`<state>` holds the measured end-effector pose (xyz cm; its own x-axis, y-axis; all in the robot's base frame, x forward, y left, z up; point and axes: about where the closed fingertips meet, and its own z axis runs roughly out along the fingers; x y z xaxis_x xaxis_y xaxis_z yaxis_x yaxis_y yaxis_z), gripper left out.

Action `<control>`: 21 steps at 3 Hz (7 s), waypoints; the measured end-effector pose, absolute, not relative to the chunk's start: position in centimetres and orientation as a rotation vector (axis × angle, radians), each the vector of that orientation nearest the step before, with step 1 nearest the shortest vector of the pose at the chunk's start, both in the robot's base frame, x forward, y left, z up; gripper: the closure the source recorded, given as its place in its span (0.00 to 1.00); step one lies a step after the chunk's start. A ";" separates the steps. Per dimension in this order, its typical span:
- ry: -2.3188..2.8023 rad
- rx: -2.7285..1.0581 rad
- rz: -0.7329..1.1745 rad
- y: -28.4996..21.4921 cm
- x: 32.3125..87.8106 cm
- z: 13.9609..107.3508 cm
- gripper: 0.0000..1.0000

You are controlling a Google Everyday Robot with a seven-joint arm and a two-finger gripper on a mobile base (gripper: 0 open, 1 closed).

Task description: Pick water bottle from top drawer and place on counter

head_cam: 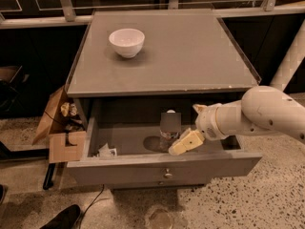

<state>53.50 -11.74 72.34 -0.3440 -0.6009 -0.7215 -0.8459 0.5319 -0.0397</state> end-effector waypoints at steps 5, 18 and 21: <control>1.899 -1.156 0.444 -8.5 55.9 69.7 0.23; 1.917 -1.093 0.396 -3.7 66.3 94.2 1.00; 1.987 -0.931 0.489 -5.2 67.8 92.6 0.76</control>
Offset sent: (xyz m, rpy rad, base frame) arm 0.0129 0.0404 -0.0081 0.0825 -0.1138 0.0555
